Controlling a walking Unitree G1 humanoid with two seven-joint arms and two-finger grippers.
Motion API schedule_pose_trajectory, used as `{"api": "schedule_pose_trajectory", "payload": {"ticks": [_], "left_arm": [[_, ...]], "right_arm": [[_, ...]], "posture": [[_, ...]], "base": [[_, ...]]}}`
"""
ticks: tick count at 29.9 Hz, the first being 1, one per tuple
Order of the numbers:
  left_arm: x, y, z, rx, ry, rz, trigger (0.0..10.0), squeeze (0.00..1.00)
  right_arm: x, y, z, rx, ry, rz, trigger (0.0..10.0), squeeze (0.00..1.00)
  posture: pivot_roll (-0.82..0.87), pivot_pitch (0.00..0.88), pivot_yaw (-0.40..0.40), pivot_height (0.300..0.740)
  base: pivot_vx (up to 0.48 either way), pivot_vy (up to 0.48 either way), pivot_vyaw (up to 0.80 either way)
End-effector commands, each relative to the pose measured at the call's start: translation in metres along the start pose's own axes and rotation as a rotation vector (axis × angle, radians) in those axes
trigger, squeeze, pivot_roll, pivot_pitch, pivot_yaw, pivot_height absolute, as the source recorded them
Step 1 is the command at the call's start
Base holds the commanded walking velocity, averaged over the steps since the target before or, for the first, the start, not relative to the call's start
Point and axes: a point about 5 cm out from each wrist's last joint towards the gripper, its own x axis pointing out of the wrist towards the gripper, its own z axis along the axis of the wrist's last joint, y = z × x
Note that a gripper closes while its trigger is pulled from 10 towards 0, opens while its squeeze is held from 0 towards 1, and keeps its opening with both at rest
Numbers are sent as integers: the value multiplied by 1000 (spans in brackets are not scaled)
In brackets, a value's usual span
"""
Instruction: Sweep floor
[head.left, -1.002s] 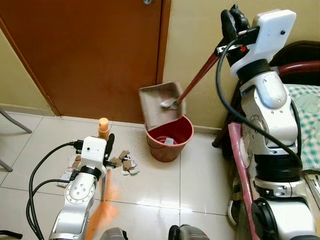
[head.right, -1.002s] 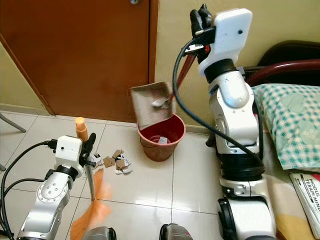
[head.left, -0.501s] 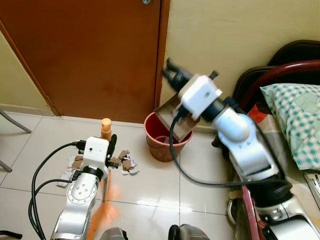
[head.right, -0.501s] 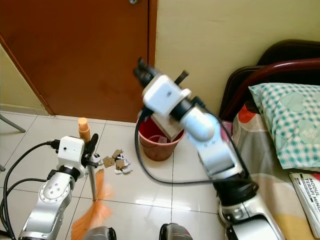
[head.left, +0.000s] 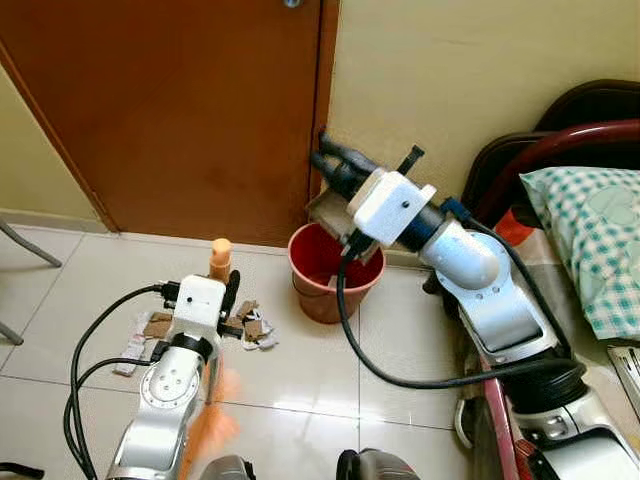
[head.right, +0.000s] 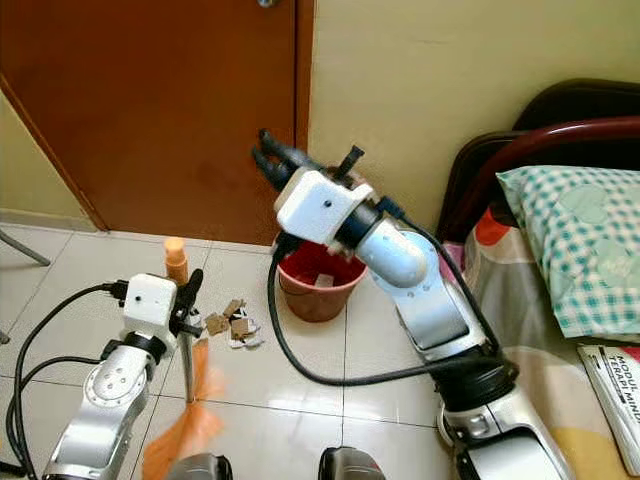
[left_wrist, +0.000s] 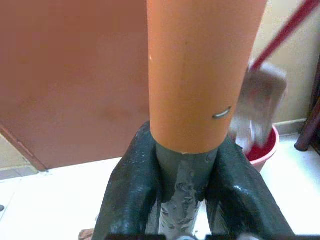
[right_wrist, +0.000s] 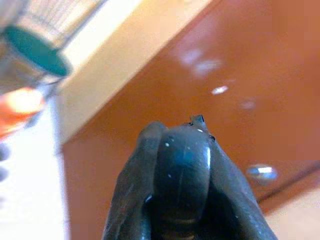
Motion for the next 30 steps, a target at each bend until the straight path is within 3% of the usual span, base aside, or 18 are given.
{"api": "schedule_pose_trajectory", "payload": {"ticks": [1, 4, 7, 8, 12, 15, 18, 19, 22, 24, 26, 27, 30], "left_arm": [[0, 0, -4, -19, 26, -2, 10000, 0], [1, 1, -4, -16, 25, 0, 10000, 0], [1, 2, -4, -14, 26, 0, 10000, 0], [1, 2, -4, -14, 26, 0, 10000, 0], [2, 1, -4, -12, 24, -2, 10000, 0], [3, 1, -3, -11, 23, -2, 10000, 0], [4, 1, -3, -13, 20, 2, 10000, 0], [4, 1, -3, -13, 20, 2, 10000, 0], [3, 1, -3, -14, 21, 5, 10000, 0], [2, 1, -4, -14, 24, 7, 10000, 0], [1, 1, -4, -15, 26, 8, 10000, 0], [1, 1, -4, -15, 26, 8, 10000, 0], [1, 1, -5, -15, 29, 10, 10000, 0]], "right_arm": [[0, -3, 3, -39, -15, 8, 10000, 0], [1, -13, 7, -84, -34, -86, 10000, 0], [8, -37, 26, -171, -115, -232, 10000, 0], [8, -37, 26, -171, -115, -232, 10000, 0], [16, -69, 63, -174, -256, -402, 10000, 0], [16, -75, 69, -160, -280, -436, 10000, 0], [17, -93, 79, -10, -339, -559, 10000, 0], [17, -93, 79, -10, -339, -559, 10000, 0], [19, -95, 75, 118, -346, -599, 10000, 0], [23, -88, 63, 340, -320, -613, 10000, 0], [23, -81, 55, 483, -297, -623, 10000, 0], [23, -81, 55, 483, -297, -623, 10000, 0], [21, -68, 39, 605, -234, -639, 10000, 0]], "posture": [[-23, 91, -49, 740], [-21, 91, -51, 740], [-22, 90, -47, 740], [-22, 90, -47, 740], [-22, 90, -47, 740], [-22, 90, -47, 740], [-22, 89, -49, 740], [-22, 89, -49, 740], [-19, 90, -51, 740], [-14, 91, -55, 740], [-13, 93, -58, 740], [-13, 93, -58, 740], [-13, 93, -58, 740]], "base": [[0, 0, 0], [0, 0, 0], [0, 0, 0], [0, 0, 0], [0, 0, 0], [0, 0, 0], [0, 0, 0], [0, 0, 0], [0, 0, 0], [0, 0, 0], [0, 0, 0], [0, 0, 0], [0, 0, 0]]}}
